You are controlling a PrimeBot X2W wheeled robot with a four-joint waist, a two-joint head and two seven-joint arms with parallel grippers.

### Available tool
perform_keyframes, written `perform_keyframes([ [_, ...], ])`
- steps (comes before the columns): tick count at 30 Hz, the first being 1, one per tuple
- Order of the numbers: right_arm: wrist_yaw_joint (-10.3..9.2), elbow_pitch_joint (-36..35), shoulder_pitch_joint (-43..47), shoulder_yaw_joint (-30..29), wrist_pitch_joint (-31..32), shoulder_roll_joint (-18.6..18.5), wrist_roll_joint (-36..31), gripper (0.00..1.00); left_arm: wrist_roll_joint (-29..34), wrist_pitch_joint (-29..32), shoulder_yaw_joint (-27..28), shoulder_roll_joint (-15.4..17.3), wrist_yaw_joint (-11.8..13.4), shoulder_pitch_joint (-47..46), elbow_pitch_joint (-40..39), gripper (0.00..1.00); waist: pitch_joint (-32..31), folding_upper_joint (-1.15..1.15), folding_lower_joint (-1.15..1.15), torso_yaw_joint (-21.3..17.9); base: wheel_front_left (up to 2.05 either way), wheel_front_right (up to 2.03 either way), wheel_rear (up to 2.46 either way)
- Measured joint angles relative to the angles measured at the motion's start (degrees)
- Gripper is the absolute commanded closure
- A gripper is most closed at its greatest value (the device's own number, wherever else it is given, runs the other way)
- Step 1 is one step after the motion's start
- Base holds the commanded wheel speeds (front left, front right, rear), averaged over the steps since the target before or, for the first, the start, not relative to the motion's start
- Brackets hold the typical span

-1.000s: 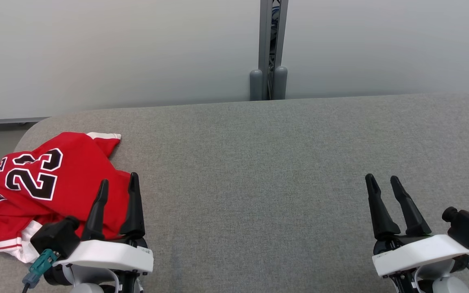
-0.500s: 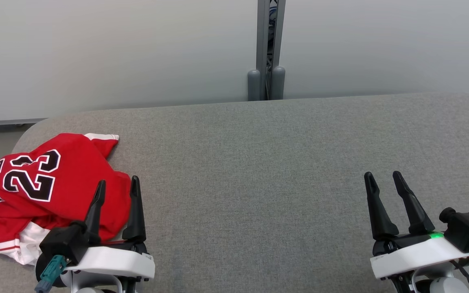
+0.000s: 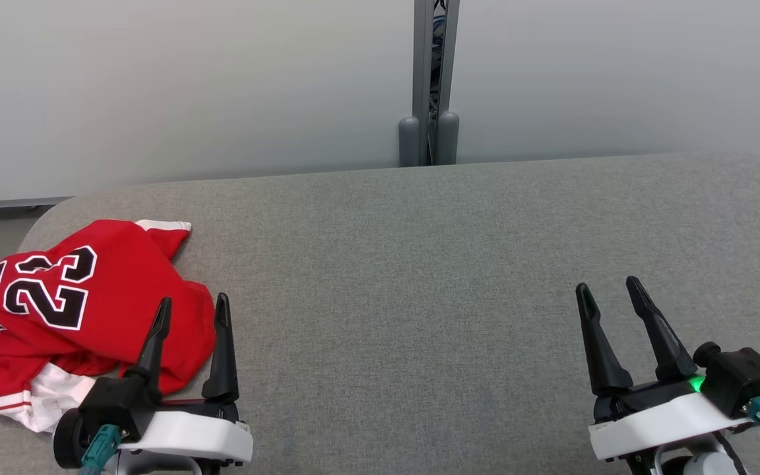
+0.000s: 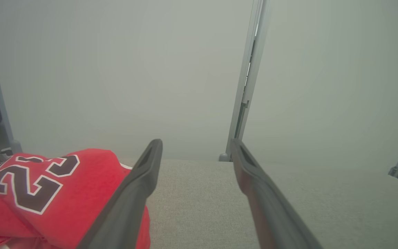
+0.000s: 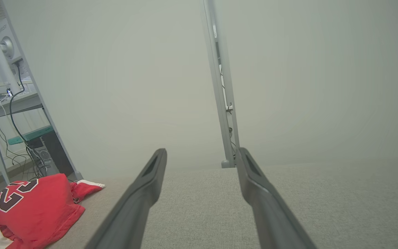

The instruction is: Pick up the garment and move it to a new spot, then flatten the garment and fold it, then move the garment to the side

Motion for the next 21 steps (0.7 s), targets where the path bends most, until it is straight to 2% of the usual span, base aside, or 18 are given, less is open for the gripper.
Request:
perform_keyframes([
  [21,0.01,0.85,0.09,0.26,-2.45,-0.14,-8.11,0.0,9.32,-1.93,-0.1,-0.16,0.1,0.87,-1.37,0.0,0.12,0.0,0.0,-0.19,0.0,0.0,0.0],
])
